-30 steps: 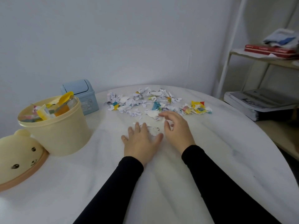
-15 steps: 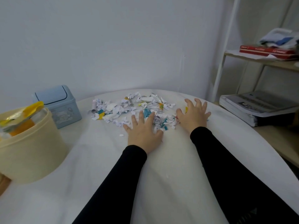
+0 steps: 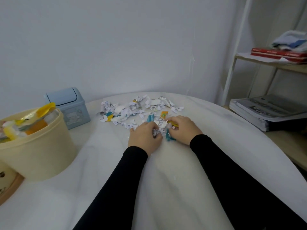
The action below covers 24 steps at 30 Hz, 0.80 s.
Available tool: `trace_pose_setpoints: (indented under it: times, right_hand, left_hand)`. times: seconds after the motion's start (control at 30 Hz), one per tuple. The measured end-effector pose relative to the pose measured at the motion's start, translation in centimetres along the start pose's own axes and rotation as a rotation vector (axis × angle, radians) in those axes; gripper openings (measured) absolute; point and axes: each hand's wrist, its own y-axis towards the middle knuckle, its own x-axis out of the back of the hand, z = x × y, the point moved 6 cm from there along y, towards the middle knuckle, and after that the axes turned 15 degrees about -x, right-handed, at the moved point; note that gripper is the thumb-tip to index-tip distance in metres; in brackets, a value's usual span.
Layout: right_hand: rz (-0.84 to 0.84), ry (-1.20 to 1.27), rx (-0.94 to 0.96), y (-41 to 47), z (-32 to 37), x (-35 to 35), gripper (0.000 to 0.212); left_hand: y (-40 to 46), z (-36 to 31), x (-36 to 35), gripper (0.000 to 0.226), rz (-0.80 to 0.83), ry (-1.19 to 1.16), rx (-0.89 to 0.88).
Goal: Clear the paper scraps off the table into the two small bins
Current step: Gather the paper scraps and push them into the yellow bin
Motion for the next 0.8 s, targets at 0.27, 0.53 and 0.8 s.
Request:
trace_pose_setpoints:
  times: [0.27, 0.53, 0.8]
  right_hand:
    - [0.058, 0.060, 0.142, -4.5, 2.9, -0.2, 0.036]
    - [0.007, -0.232, -0.032, -8.3, 2.4, -0.8, 0.079]
    - [-0.063, -0.339, -0.075, -8.3, 2.9, -2.4, 0.069]
  left_hand:
    - [-4.3, 1.5, 2.5, 0.021, -0.107, 0.019, 0.037]
    - [-7.5, 1.4, 5.0, 0.047, -0.278, 0.183, 0.044]
    - [-6.5, 1.9, 0.9, 0.046, 0.112, 0.115, 0.181]
